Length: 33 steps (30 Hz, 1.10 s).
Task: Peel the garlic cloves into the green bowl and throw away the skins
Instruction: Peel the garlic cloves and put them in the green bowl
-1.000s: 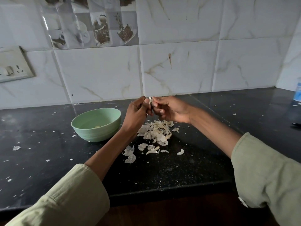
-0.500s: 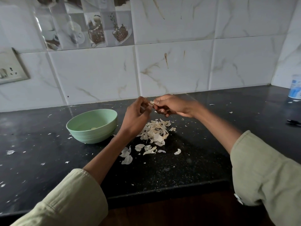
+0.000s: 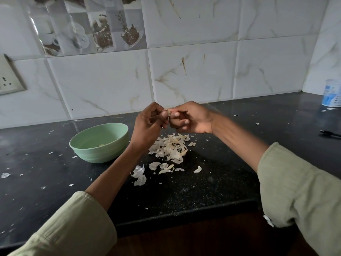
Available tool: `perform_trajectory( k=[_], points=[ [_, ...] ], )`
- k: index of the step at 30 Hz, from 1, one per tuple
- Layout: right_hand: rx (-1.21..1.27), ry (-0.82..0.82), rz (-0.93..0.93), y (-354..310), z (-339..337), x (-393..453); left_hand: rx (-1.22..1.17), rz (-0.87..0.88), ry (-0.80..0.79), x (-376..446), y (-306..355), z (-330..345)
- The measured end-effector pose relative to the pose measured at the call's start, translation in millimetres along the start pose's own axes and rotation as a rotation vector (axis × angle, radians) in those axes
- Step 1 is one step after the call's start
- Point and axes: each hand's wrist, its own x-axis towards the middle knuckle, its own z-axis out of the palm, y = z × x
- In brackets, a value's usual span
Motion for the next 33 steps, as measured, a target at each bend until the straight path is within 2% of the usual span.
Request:
perform_trajectory(
  k=[3, 16, 22, 24, 28, 33],
  points=[
    [0.060, -0.009, -0.008, 0.9, 5.2, 0.5, -0.083, -0.017, 0.006, -0.9, 0.1, -0.3],
    [-0.070, -0.084, -0.064, -6.9, -2.4, -6.9, -0.424, -0.135, -0.082, -5.5, 5.1, -3.0],
    [0.064, -0.173, -0.043, -7.7, -5.4, -14.1, -0.470, -0.117, -0.137, -4.7, 9.2, -1.7],
    [-0.047, -0.094, -0.054, -9.7, -5.2, -11.0, -0.370, -0.118, -0.113, -3.0, 6.4, -3.2],
    [-0.480, 0.174, -0.122, -11.5, -2.9, -5.2, -0.099, -0.111, 0.018, -1.5, -0.6, -2.9],
    [-0.804, 0.383, -0.350, 1.9, 9.4, 8.9, -0.073, -0.150, 0.052, -1.0, -3.9, -2.9]
  ],
)
